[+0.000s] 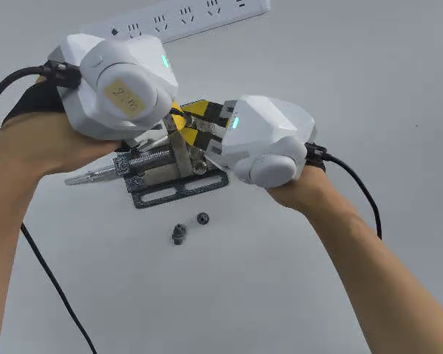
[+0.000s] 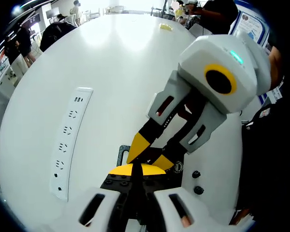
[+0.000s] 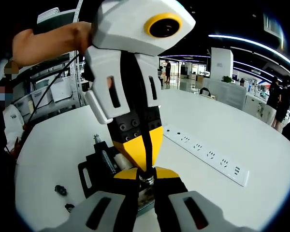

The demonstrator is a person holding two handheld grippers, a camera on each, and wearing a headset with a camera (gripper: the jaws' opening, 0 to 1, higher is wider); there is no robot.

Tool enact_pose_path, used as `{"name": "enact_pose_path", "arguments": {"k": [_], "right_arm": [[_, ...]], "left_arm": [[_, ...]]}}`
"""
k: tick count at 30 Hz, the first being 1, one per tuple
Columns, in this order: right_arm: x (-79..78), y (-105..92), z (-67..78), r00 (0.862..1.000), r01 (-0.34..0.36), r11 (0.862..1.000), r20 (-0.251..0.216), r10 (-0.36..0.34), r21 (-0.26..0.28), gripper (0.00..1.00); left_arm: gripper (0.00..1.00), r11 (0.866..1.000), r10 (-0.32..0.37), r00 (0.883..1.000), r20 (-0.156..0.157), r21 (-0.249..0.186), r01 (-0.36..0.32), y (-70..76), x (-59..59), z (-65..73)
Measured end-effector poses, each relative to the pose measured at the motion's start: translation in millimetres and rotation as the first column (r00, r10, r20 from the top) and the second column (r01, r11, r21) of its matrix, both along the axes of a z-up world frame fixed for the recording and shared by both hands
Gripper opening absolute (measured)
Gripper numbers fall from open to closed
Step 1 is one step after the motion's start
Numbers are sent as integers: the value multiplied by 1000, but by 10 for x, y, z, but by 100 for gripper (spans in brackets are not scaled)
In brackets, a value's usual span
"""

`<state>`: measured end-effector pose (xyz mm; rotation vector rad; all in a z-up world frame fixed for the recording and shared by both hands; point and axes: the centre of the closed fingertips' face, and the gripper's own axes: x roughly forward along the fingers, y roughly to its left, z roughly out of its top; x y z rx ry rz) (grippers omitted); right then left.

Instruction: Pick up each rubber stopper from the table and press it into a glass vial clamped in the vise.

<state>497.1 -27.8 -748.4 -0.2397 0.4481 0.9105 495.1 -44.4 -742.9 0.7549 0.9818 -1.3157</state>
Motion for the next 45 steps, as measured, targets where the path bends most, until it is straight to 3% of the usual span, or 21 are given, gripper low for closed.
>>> {"name": "enact_pose_path", "arguments": {"k": [5, 8, 18, 22, 32, 34, 45], "right_arm": [[-3, 3, -7, 1000, -5, 1000, 20, 5, -27, 9], [-3, 1, -13, 999, -7, 999, 33, 9, -37, 9], [-2, -2, -24, 1000, 4, 1000, 26, -3, -23, 10], [-33, 2, -39, 1000, -2, 1000, 8, 2, -18, 10], [-45, -30, -62, 998, 58, 998, -16, -58, 23, 14], [-23, -83, -35, 995, 100, 993, -25, -99, 62, 19], [-100, -63, -14, 996, 87, 994, -40, -85, 65, 26]], "left_arm": [[1, 1000, -2, 1000, -12, -4, 2, 6, -7, 4], [1, 1000, -9, 1000, -1, 5, 9, 4, -15, -8], [0, 999, 36, 999, -6, -9, -36, -1, -4, -13], [0, 998, 60, 997, -48, -3, -60, -14, -29, -20], [0, 1000, 14, 1000, -15, -8, -14, -17, -58, 1], [0, 1000, 9, 1000, -13, -6, -9, -8, -60, 9], [0, 1000, -7, 1000, 5, -2, 7, 45, -64, 29]]}}
